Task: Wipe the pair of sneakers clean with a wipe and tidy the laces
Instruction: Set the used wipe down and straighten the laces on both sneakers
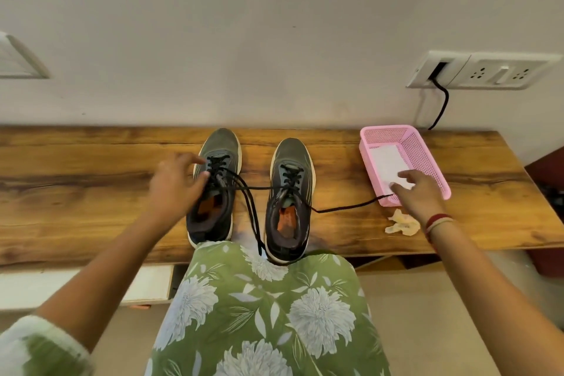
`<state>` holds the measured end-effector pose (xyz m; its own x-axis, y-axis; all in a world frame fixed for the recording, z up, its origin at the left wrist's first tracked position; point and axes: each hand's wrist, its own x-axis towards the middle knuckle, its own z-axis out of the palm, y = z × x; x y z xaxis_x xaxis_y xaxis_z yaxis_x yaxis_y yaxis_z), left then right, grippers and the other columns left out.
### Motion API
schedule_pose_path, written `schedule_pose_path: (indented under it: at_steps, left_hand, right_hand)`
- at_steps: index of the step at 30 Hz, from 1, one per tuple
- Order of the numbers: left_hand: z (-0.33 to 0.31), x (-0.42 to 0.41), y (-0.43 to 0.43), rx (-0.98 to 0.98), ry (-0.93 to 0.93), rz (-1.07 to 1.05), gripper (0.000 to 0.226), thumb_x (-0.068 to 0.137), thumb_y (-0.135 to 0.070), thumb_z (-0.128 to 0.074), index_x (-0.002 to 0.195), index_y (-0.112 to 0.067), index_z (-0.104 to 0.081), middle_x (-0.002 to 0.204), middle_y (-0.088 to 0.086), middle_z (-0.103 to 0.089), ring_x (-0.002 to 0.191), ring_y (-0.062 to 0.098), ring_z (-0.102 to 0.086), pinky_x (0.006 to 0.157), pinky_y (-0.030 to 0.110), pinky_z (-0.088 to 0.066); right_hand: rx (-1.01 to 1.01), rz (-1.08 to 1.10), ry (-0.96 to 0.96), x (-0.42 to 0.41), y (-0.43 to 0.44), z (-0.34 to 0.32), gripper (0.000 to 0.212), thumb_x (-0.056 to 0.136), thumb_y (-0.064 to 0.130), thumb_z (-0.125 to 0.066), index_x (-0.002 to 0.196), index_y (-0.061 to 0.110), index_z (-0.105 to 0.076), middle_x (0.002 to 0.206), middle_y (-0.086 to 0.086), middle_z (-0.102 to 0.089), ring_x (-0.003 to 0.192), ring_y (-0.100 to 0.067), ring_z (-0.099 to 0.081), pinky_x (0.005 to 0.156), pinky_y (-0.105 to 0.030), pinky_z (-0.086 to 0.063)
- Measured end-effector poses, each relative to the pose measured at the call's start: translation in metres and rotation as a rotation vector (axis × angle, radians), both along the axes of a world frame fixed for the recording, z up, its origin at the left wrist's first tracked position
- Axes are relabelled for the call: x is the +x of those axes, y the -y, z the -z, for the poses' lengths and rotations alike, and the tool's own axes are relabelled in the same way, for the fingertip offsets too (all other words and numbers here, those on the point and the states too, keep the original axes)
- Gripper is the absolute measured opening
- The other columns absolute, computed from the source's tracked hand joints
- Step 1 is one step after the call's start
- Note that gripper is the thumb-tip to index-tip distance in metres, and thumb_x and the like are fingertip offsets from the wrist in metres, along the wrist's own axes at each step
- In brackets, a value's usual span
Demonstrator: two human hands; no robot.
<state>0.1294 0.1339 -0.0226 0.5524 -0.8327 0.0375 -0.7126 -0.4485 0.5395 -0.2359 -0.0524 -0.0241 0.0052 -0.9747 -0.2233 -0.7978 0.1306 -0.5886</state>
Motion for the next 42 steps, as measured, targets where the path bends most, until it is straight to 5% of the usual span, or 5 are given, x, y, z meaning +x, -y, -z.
schedule_pose_path:
  at_steps: [7,13,20,26,42]
  left_hand:
    - [0.018,-0.078,0.063,0.139,0.137,0.536,0.048,0.084,-0.039,-0.063,0.127,-0.022,-0.051,0.130,0.001,-0.054,0.125,0.021,-0.046,0.108,0.043,-0.031]
    - [0.027,-0.088,0.062,0.095,0.003,0.498,0.035,0.086,-0.033,-0.060,0.118,-0.019,-0.060,0.114,0.000,-0.066,0.105,0.019,-0.061,0.085,0.037,-0.050]
    - [0.030,-0.081,0.060,0.000,-0.349,0.376,0.014,0.091,-0.024,-0.061,0.086,-0.015,-0.071,0.078,-0.005,-0.068,0.074,0.008,-0.061,0.069,0.023,-0.044]
    - [0.025,-0.076,0.063,0.087,-0.206,0.415,0.014,0.091,-0.024,-0.060,0.088,-0.016,-0.071,0.085,-0.005,-0.068,0.081,0.011,-0.061,0.075,0.029,-0.047]
    - [0.019,-0.073,0.060,0.165,-0.076,0.401,0.013,0.093,-0.032,-0.055,0.083,-0.027,-0.061,0.076,-0.007,-0.063,0.073,0.015,-0.058,0.063,0.031,-0.048]
  right_hand:
    - [-0.101,-0.588,-0.036,0.101,-0.070,0.005,0.037,0.087,0.026,-0.061,0.124,0.023,-0.054,0.123,-0.001,-0.046,0.112,-0.017,-0.047,0.097,-0.031,-0.037]
    - [0.004,-0.511,0.045,0.111,-0.067,0.018,0.025,0.087,0.022,-0.062,0.112,0.021,-0.061,0.106,0.001,-0.067,0.098,-0.017,-0.062,0.086,-0.035,-0.050]
    - [0.078,-0.502,0.167,0.111,-0.063,0.020,0.008,0.086,0.016,-0.064,0.090,0.022,-0.067,0.084,0.003,-0.068,0.077,-0.016,-0.065,0.077,-0.039,-0.055]
    - [-0.086,-0.568,0.019,0.102,-0.049,0.008,0.008,0.091,0.017,-0.057,0.091,0.020,-0.064,0.092,0.006,-0.054,0.078,-0.006,-0.049,0.062,-0.016,-0.034]
    - [-0.012,-0.357,0.198,0.112,-0.059,0.012,0.012,0.091,0.014,-0.054,0.083,0.022,-0.058,0.078,0.001,-0.063,0.076,-0.019,-0.062,0.071,-0.031,-0.052]
